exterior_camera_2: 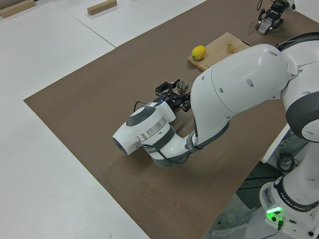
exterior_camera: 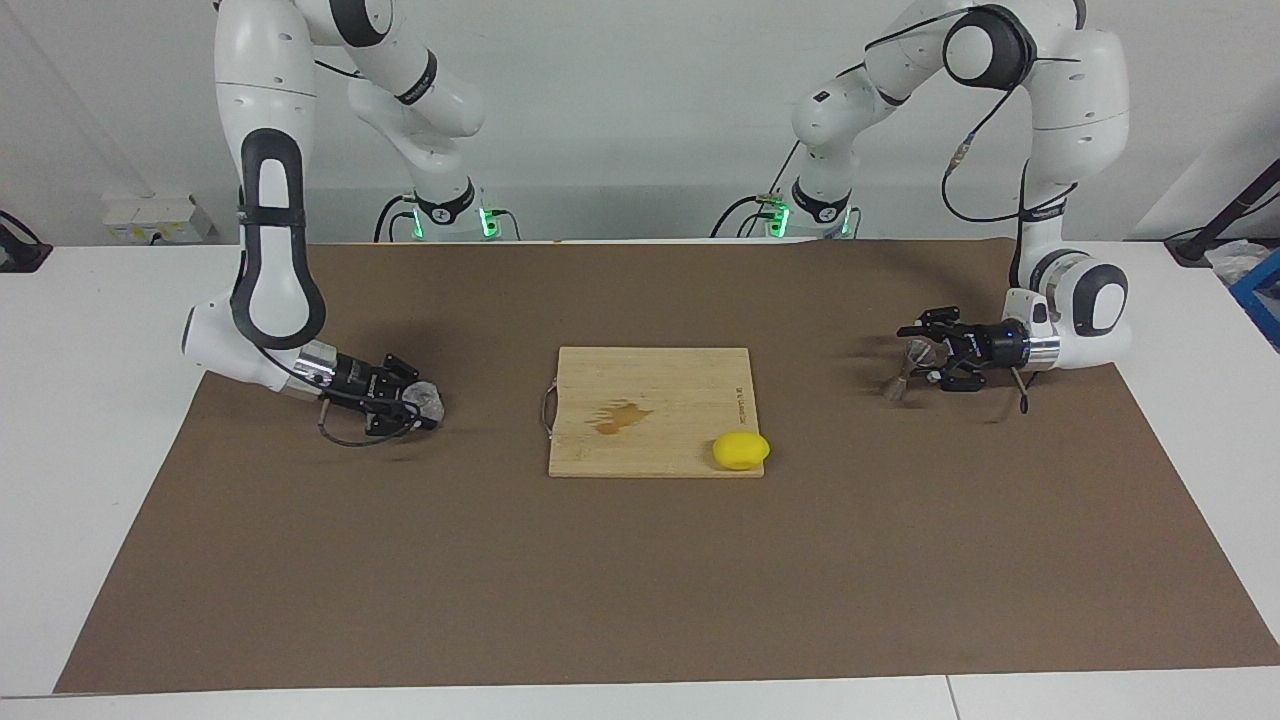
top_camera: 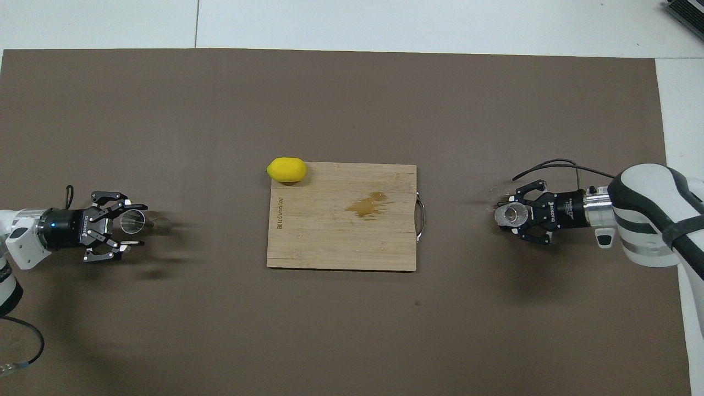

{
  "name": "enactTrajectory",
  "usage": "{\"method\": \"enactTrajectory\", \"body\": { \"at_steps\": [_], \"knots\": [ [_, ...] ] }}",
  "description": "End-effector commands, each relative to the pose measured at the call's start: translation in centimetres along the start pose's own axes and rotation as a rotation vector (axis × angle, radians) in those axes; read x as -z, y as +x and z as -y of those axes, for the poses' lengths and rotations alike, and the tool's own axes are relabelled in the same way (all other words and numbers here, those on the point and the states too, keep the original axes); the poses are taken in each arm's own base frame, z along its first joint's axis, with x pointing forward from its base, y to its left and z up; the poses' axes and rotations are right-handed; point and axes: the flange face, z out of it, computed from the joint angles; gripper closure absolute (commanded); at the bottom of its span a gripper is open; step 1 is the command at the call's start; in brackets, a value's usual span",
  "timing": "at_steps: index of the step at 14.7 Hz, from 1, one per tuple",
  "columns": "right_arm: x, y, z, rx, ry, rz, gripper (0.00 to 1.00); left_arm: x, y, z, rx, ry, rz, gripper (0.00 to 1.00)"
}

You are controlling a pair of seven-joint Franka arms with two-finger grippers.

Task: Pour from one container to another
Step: 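Close the left gripper around the small metal cup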

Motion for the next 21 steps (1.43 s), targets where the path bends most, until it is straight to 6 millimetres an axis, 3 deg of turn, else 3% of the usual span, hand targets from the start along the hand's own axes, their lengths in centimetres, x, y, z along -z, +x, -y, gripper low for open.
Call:
{"method": "enactTrajectory", "body": {
  "at_steps": [1, 9, 17, 21],
  "knots": [
    [0.16, -0.06, -0.87, 0.021, 0.024, 0.017, 0.76, 0.40, -0.04, -0.36, -0.017, 0.039, 0.013, 0.24],
    [0.17, 0.09, -0.97, 0.033, 0.026, 0.013, 0.76, 1.15, -0.13, -0.62, -0.015, 0.054, 0.011, 0.40],
    [0.09, 0.16, -1.07, 0.034, 0.025, 0.013, 0.76, 1.11, -0.22, -0.57, -0.014, 0.058, 0.016, 0.72],
    [0.06, 0.03, -1.06, 0.034, 0.023, 0.015, 0.78, 0.49, 0.09, -0.30, -0.020, 0.043, 0.007, 0.73]
  ]
}}
